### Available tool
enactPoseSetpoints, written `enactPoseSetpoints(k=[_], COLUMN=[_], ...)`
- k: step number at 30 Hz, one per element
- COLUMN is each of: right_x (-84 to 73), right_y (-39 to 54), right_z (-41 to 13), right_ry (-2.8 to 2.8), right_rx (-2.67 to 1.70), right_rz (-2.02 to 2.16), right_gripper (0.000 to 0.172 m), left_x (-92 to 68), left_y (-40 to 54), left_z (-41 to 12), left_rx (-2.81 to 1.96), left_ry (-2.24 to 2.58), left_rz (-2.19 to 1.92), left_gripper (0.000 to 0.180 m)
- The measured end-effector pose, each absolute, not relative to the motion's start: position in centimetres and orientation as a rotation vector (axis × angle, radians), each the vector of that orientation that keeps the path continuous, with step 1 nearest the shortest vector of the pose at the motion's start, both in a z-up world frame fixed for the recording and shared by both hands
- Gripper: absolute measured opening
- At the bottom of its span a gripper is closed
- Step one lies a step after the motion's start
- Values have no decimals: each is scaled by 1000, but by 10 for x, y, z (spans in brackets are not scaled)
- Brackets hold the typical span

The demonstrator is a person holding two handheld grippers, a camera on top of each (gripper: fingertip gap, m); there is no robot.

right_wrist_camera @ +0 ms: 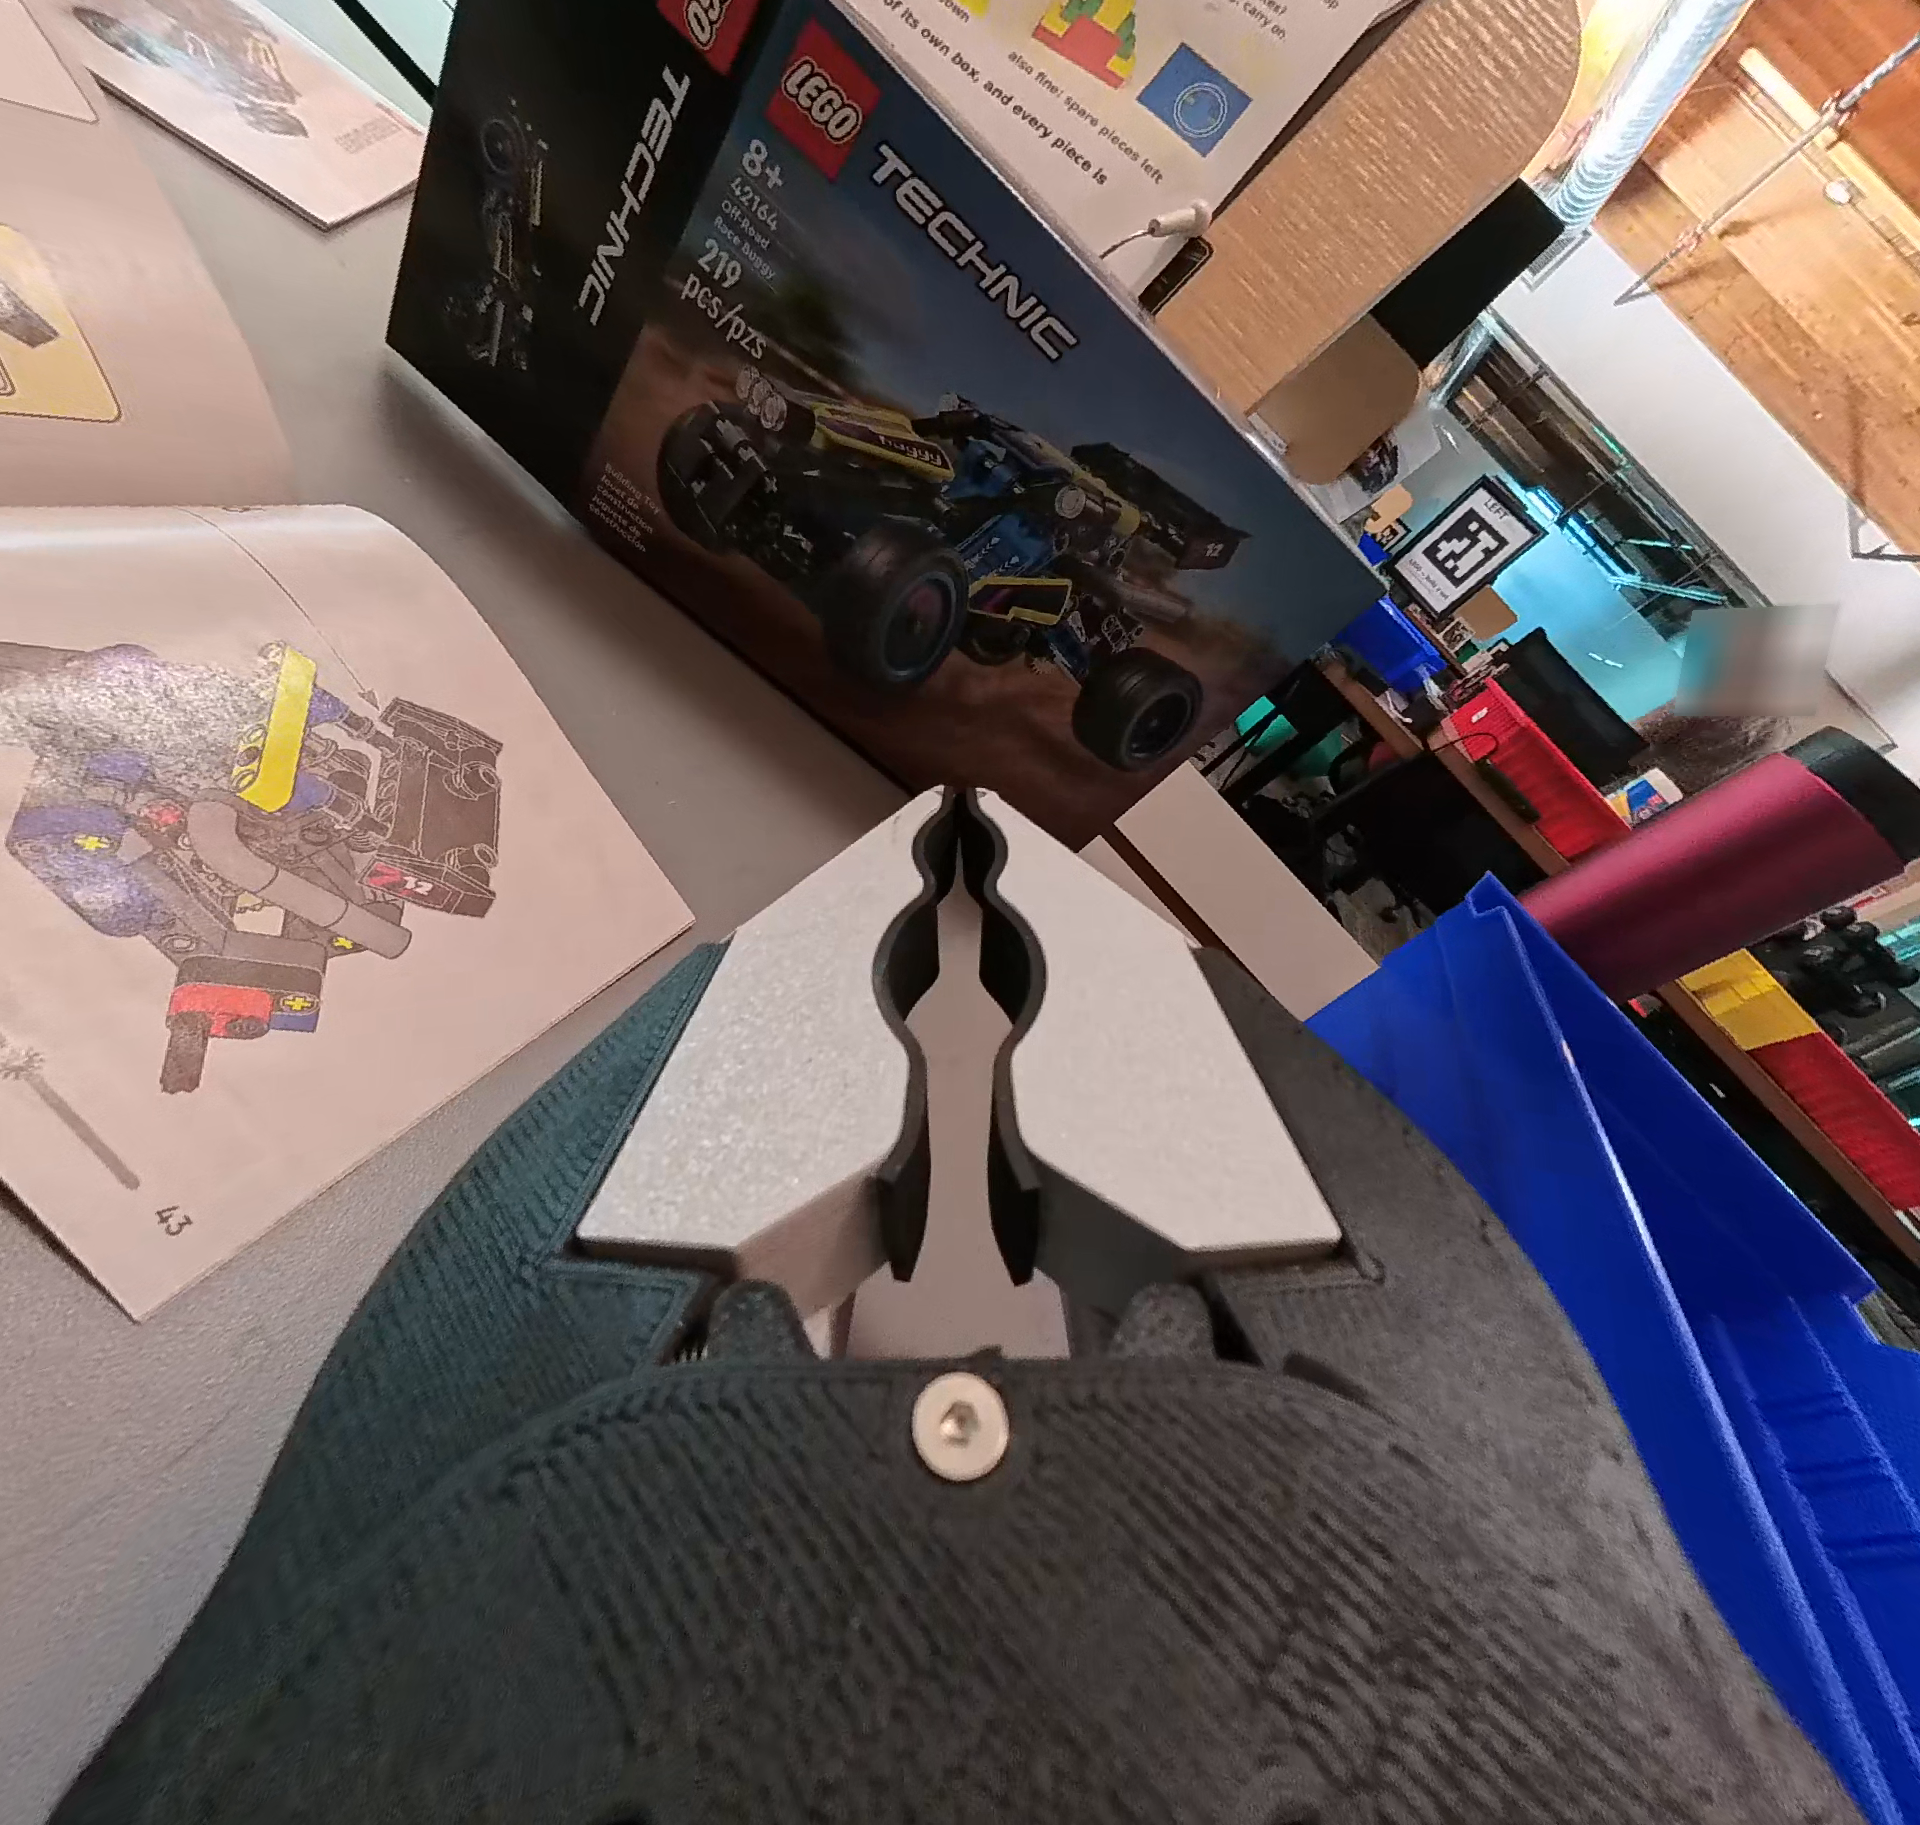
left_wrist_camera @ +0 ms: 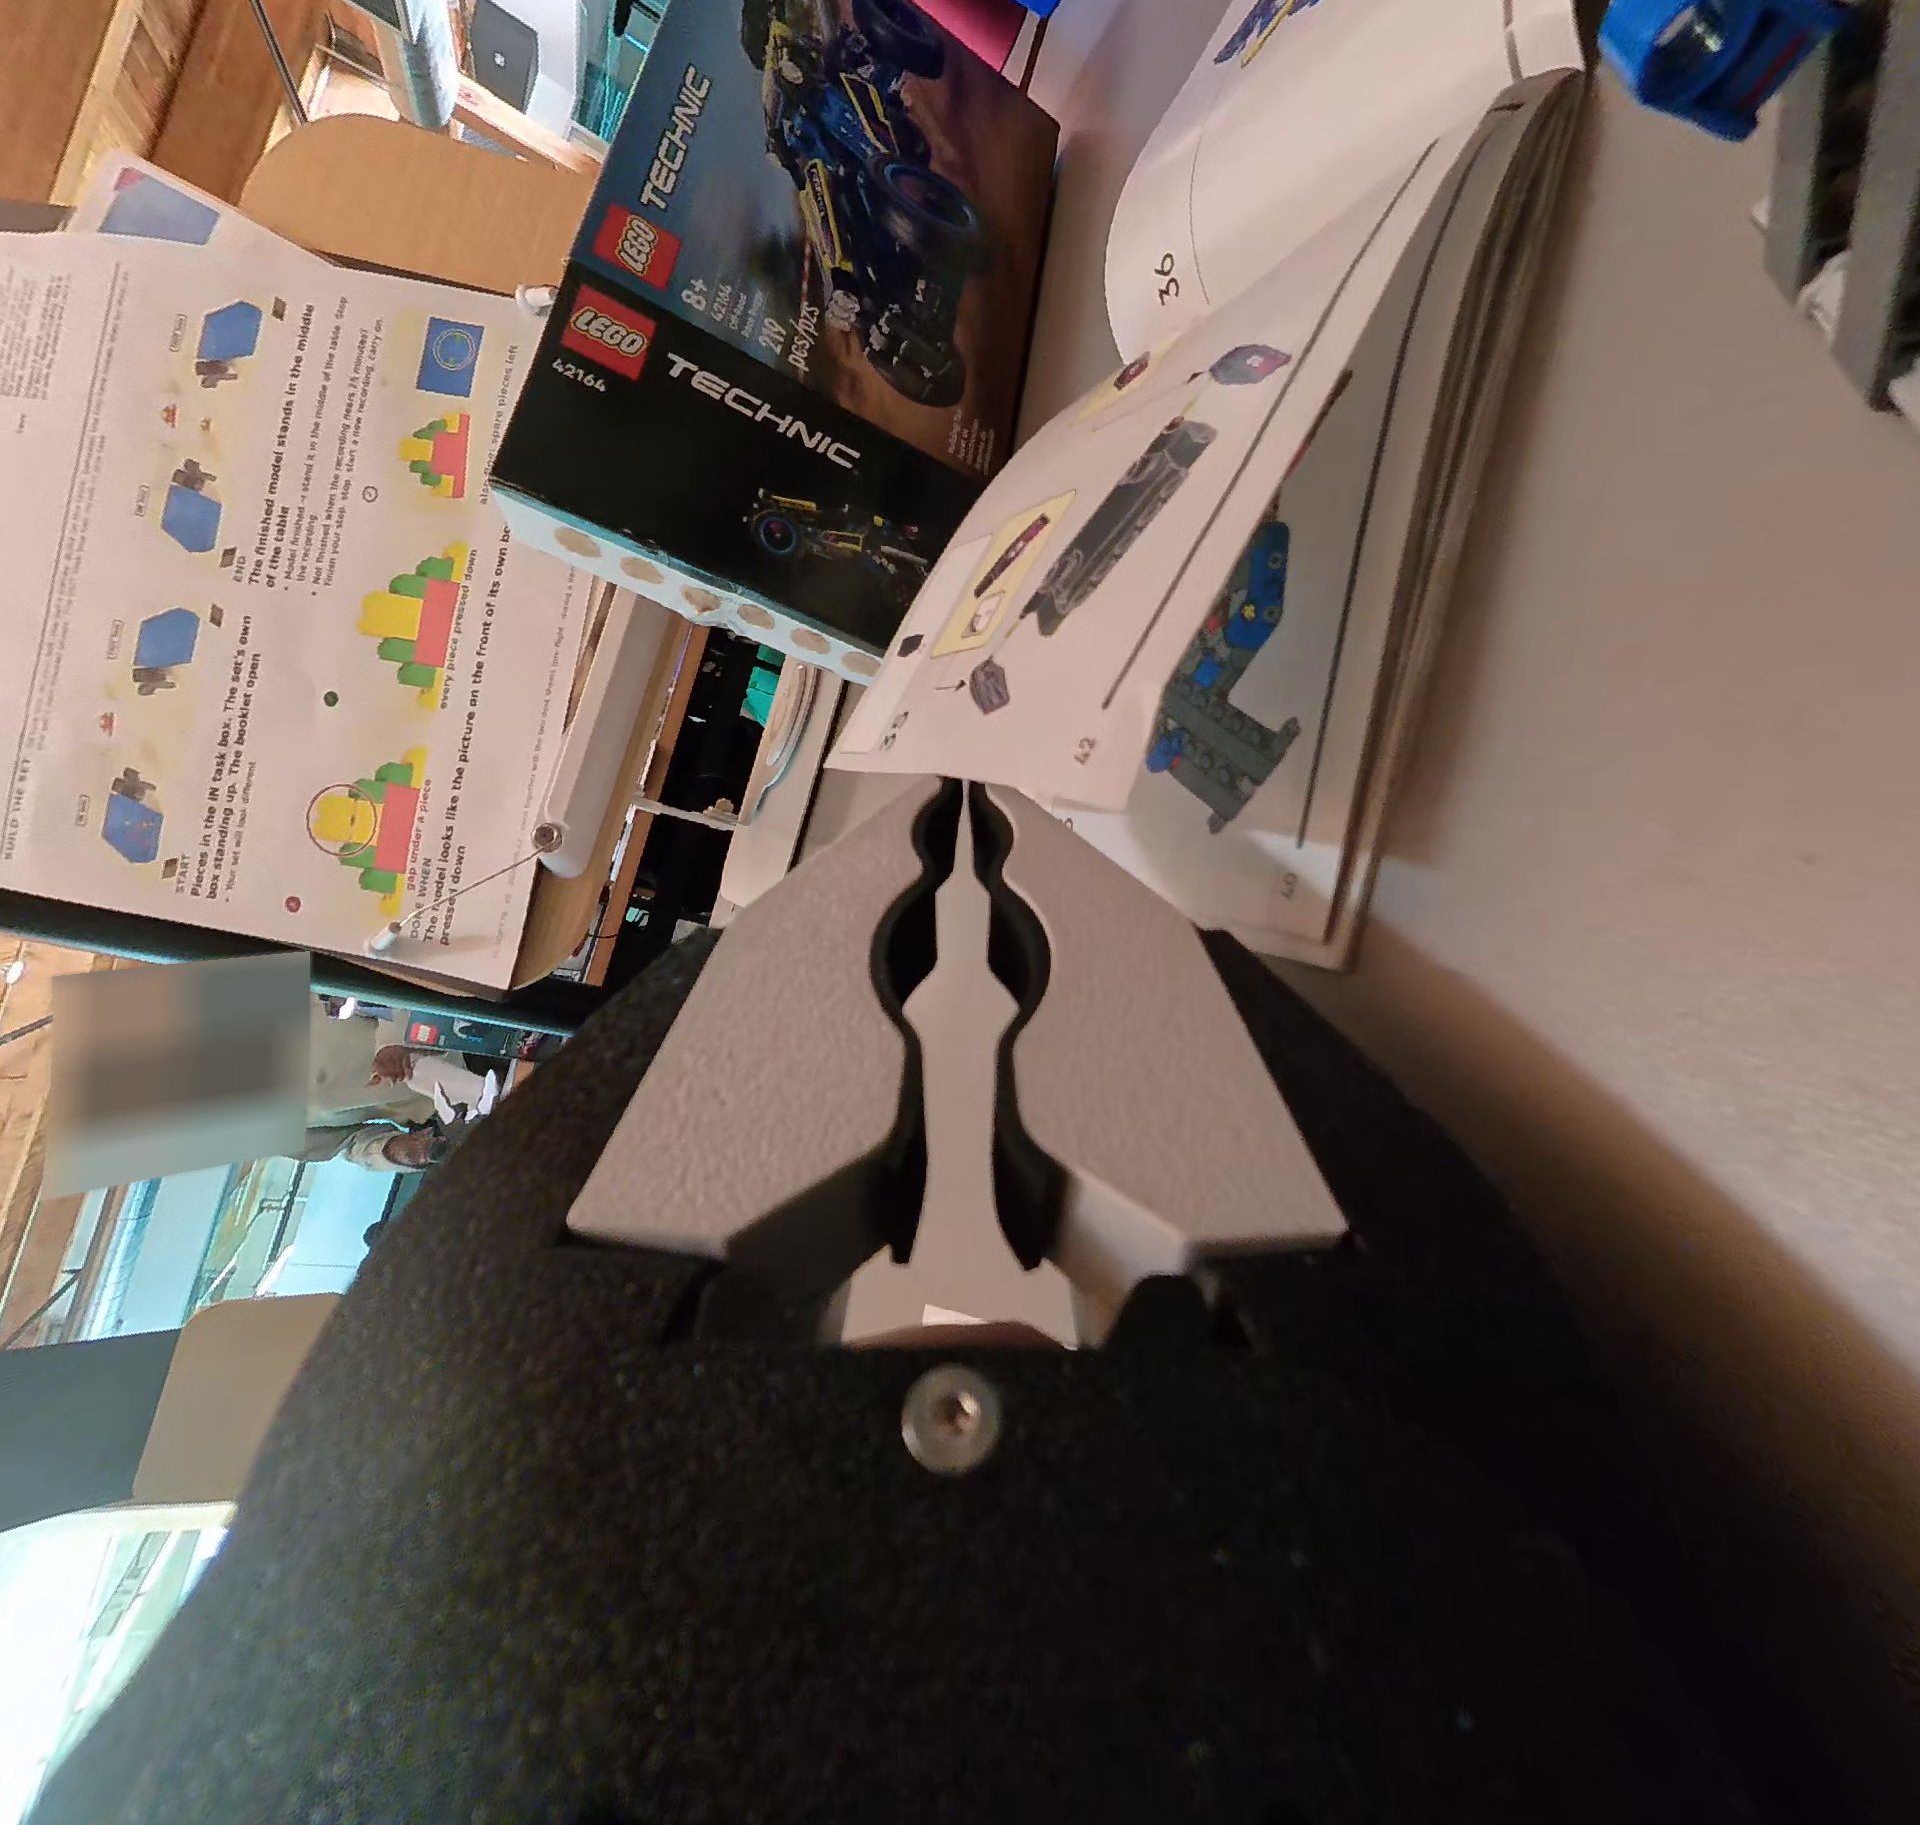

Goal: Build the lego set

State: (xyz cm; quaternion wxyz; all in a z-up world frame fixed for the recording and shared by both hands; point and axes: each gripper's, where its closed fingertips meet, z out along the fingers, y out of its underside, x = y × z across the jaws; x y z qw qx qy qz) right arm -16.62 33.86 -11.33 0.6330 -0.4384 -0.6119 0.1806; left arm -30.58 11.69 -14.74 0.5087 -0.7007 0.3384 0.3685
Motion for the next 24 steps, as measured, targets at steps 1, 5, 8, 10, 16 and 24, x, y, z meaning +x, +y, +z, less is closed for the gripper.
enactPoseSetpoints(k=[1,5,8,10,16,24], right_x=[-167,-168,-168,-170,-179,-165], right_y=[339,338,337,333,285,294], right_z=[-114,-116,-117,-117,-128,-147], right_ry=[-1402,-1420,-1424,-1439,-1654,-1735], right_rx=[-1001,-996,-995,-976,-781,-884], right_rz=[412,401,400,416,479,481], right_gripper=[0,0,0,0,0,0], left_x=[-306,-306,-306,-305,-250,-186], left_y=[117,117,117,118,162,196], left_z=[-148,-148,-148,-147,-135,-149], left_rx=[-1689,-1689,-1689,-1686,-1737,-1758], left_ry=[817,817,818,818,799,999], left_rz=[888,889,891,890,669,547], left_gripper=[0,0,0,0,0,0])
